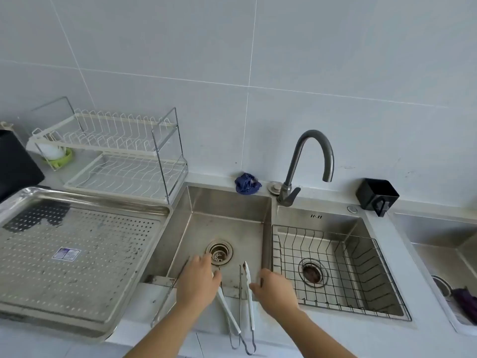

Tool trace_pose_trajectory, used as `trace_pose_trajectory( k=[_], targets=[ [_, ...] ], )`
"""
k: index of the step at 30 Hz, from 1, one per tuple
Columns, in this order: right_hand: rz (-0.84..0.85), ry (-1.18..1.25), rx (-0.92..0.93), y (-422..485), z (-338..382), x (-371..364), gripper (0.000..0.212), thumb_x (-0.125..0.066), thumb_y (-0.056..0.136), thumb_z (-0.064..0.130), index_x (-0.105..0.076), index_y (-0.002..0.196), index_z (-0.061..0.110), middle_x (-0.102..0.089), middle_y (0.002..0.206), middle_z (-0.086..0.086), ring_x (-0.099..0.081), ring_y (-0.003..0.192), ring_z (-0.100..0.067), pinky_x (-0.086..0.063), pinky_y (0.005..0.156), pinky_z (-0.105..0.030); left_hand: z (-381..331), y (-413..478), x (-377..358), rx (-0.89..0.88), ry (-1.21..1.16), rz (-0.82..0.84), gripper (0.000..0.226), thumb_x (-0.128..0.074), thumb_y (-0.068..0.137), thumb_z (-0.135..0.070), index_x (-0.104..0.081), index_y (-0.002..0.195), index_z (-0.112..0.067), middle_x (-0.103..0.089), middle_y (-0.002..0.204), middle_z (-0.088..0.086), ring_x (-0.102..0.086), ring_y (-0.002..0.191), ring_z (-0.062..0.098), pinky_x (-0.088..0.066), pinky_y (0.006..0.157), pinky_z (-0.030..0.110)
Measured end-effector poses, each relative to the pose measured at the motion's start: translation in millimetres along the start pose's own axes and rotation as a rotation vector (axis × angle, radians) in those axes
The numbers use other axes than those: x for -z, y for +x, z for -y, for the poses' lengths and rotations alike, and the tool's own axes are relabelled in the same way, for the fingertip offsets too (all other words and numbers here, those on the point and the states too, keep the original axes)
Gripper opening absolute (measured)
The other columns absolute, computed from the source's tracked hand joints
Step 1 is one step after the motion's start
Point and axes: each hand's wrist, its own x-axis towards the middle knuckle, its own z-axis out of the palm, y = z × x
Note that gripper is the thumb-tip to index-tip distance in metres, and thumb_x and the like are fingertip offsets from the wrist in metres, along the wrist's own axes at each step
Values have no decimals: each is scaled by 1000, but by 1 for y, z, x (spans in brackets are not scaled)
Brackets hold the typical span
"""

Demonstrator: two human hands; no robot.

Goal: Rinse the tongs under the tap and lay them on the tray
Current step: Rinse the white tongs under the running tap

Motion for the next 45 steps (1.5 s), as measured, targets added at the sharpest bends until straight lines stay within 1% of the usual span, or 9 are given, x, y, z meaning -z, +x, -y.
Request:
trace_pose_trajectory(
  k=[4, 9, 16, 23, 32, 35, 40, 43, 45],
  targets=[
    [42, -6, -69, -7, -1, -8, 33, -59, 93, 54, -43, 92, 26, -55, 82, 7, -53, 76, -19, -35, 52, -27, 0, -10, -16, 142, -171, 68, 29, -52, 98, -34, -55, 116, -11, -66, 107, 9, -62, 90, 27, -46, 69, 36],
    [68, 32, -111, -10, 4, -19, 38, -61, 90, 57, -56, 102, 21, -62, 88, 5, -56, 80, -20, -41, 60, -30, -2, -15, -31, 253, -358, 73, 40, -59, 97, -30, -53, 130, -10, -71, 107, 10, -68, 99, 30, -48, 75, 35],
    [109, 89, -140, -12, 6, -33, 15, -58, 89, 31, -56, 87, 17, -65, 84, -1, -62, 78, -23, -49, 65, -31, -9, -22, -42, 393, -511, 128, 28, -64, 93, -28, -61, 115, -11, -74, 101, 4, -68, 93, 27, -49, 73, 33],
    [1, 169, -91, -14, 5, -25, 11, -58, 91, 31, -57, 93, 21, -61, 74, 6, -59, 71, -19, -45, 61, -29, -17, -25, -34, 443, -679, 21, 31, -69, 90, -27, -61, 119, -17, -69, 85, -6, -65, 80, 16, -42, 62, 29],
    [-153, 288, -43, -2, -4, 22, 20, -62, 93, 32, -64, 101, 14, -59, 68, 8, -50, 56, -5, -33, 48, -15, -72, -24, -35, 497, -1300, 146, 36, -67, 94, -17, -56, 128, -20, -75, 96, 15, -75, 86, 26, -63, 69, 42],
    [-174, 327, -31, 4, -15, 41, 22, -62, 94, 32, -64, 104, 12, -65, 72, 5, -54, 59, -10, -32, 49, -15, -98, -25, -36, 529, -1503, 232, 29, -61, 99, -20, -59, 123, -37, -78, 99, 12, -76, 90, 25, -61, 65, 40],
    [-116, 413, 0, 12, -34, 66, 19, -61, 95, 34, -62, 102, 16, -72, 83, 1, -70, 72, -21, -56, 66, -35, -136, -14, -29, 489, -1642, 297, 29, -52, 105, -28, -56, 131, -39, -78, 105, 14, -76, 93, 35, -60, 65, 42],
    [-102, 440, 24, 22, -40, 80, 22, -63, 96, 39, -65, 101, 18, -71, 81, 1, -69, 75, -19, -56, 66, -33, -144, -1, -26, 473, -1645, 293, 31, -55, 103, -33, -53, 134, -38, -77, 108, 17, -75, 96, 39, -62, 80, 55],
    [-62, 488, 52, 33, -41, 89, 26, -61, 97, 42, -68, 99, 17, -72, 81, 0, -70, 74, -21, -59, 66, -36, -143, 8, -23, 485, -1668, 289, 32, -55, 103, -34, -51, 134, -39, -77, 109, 19, -74, 97, 41, -63, 76, 52]
  ],
)
